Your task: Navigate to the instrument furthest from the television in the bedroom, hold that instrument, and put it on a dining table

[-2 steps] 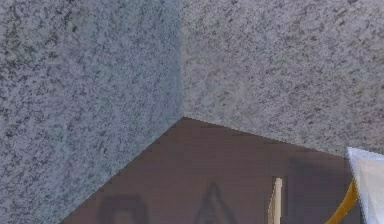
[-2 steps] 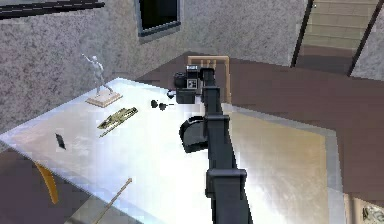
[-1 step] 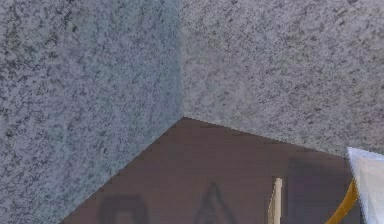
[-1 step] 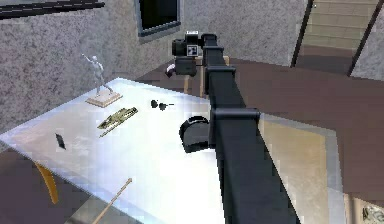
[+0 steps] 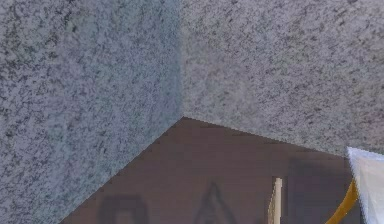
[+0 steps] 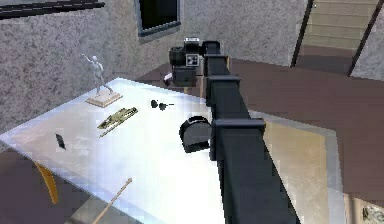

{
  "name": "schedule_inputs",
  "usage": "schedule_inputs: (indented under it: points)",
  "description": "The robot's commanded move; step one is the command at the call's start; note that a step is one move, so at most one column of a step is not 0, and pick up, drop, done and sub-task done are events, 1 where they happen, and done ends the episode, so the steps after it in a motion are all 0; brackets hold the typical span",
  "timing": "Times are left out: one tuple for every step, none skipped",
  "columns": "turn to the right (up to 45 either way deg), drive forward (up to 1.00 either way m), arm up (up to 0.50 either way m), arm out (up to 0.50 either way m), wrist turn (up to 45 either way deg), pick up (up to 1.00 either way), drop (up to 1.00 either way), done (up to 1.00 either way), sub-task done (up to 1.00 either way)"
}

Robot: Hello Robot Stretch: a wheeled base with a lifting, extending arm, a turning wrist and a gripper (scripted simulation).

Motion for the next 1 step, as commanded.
schedule_inputs:
  points:
    - [0.0,0.00,0.00,0.00,0.0,0.00,0.00,1.00,0.00]
